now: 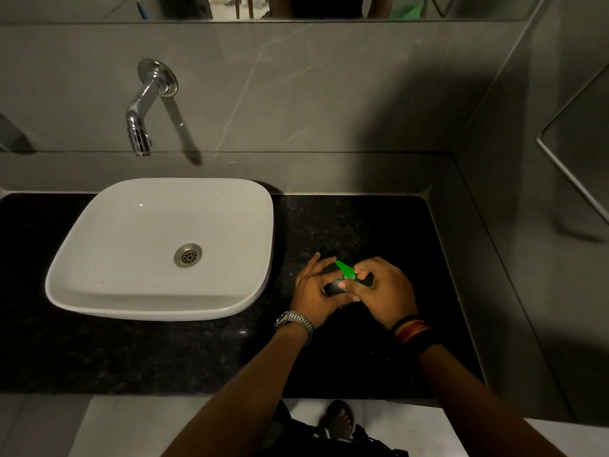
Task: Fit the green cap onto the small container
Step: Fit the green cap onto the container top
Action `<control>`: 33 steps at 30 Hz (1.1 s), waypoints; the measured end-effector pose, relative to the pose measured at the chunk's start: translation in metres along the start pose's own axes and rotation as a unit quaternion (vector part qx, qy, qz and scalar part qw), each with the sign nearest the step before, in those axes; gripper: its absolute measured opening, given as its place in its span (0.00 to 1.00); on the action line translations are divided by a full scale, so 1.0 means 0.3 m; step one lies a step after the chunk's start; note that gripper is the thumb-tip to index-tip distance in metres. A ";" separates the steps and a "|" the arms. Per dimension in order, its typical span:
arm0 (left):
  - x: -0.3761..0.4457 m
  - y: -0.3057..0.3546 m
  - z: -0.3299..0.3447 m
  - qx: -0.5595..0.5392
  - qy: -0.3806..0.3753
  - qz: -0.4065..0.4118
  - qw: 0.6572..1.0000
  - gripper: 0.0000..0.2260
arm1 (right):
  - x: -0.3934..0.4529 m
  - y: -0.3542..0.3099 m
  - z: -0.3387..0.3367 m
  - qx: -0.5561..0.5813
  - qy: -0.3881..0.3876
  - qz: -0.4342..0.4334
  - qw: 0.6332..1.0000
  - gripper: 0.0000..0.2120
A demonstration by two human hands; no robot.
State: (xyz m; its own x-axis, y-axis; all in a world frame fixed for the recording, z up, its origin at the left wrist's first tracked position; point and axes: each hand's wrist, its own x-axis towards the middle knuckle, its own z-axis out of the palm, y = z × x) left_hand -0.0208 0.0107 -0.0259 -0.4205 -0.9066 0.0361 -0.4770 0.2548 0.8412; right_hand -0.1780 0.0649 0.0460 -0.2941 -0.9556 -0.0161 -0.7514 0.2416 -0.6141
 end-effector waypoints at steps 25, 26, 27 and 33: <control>0.003 0.003 -0.004 0.030 0.002 -0.002 1.000 0.24 | 0.002 0.018 0.037 0.067 0.021 0.023 0.997 0.22; 0.003 0.001 -0.006 0.029 0.000 0.001 1.000 0.24 | 0.000 0.020 0.040 0.070 0.022 0.030 0.997 0.24; 0.004 -0.001 -0.007 0.029 -0.002 0.003 1.000 0.24 | -0.005 0.025 0.042 0.084 0.019 0.026 0.996 0.25; 0.001 0.006 -0.003 0.027 -0.003 -0.004 1.000 0.24 | -0.017 0.059 0.041 0.127 0.020 -0.033 0.991 0.15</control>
State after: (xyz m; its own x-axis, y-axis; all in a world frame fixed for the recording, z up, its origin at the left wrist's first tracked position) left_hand -0.0211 0.0106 -0.0241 -0.4221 -0.9062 0.0263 -0.5216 0.2665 0.8105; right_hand -0.1825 0.0720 0.0254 -0.2763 -0.9593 0.0579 -0.5981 0.1245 -0.7917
